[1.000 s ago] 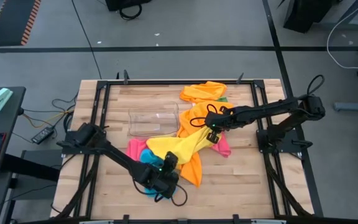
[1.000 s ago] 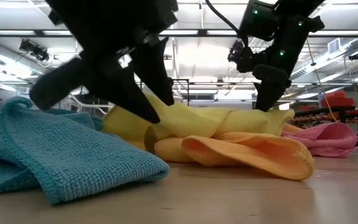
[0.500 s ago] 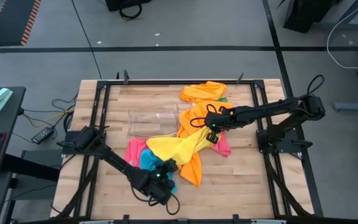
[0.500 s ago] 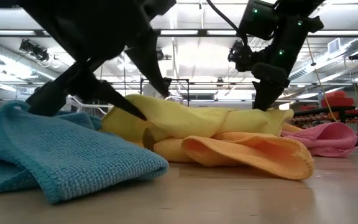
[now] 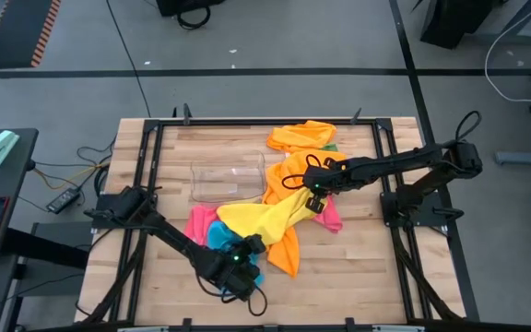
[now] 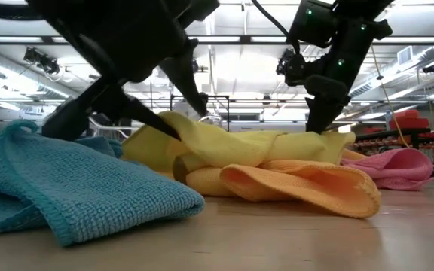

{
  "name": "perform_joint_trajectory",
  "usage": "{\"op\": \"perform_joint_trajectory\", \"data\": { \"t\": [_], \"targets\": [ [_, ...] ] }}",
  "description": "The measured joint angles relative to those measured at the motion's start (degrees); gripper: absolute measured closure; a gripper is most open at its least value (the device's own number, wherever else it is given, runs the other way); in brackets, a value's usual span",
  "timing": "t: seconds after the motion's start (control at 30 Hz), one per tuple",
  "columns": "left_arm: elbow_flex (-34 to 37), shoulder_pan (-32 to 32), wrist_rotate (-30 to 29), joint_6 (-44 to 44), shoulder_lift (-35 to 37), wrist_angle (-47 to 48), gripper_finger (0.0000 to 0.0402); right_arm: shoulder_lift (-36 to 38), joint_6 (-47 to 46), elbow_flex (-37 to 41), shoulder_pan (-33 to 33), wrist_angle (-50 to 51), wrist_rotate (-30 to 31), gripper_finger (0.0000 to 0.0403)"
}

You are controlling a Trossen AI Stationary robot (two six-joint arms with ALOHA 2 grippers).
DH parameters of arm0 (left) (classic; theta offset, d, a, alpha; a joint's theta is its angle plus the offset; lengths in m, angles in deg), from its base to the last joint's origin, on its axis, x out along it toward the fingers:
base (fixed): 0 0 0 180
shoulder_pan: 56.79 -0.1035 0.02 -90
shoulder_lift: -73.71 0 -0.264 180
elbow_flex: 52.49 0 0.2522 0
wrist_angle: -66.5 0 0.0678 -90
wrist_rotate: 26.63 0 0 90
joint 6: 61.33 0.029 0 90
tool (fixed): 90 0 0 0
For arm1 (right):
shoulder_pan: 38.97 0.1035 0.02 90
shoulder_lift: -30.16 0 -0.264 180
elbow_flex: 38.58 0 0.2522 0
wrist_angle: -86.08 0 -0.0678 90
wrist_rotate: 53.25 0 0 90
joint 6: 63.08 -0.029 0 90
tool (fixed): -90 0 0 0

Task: Fold microfiber towels
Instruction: Fold the yellow microfiber cloth

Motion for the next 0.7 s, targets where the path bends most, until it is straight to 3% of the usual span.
{"op": "perform_joint_trajectory", "data": {
  "t": [0.27, 0.57, 0.7],
  "targets": [
    [0.0, -1.6, 2.3, 0.3, 0.0, -2.8, 0.0229, 0.0, 0.0, 0.0, 0.0, -0.1, 0.0, 0.0393],
    [0.1, -3.1, 6.2, 8.4, -2.0, -7.7, 0.0228, 0.0, 0.4, 0.0, 0.0, -1.1, 0.0, 0.0393],
    [0.0, -3.8, 6.1, 6.9, -2.7, -8.6, 0.0233, 0.0, 0.5, 0.0, 0.0, -1.4, -0.4, 0.0393]
  ]
}}
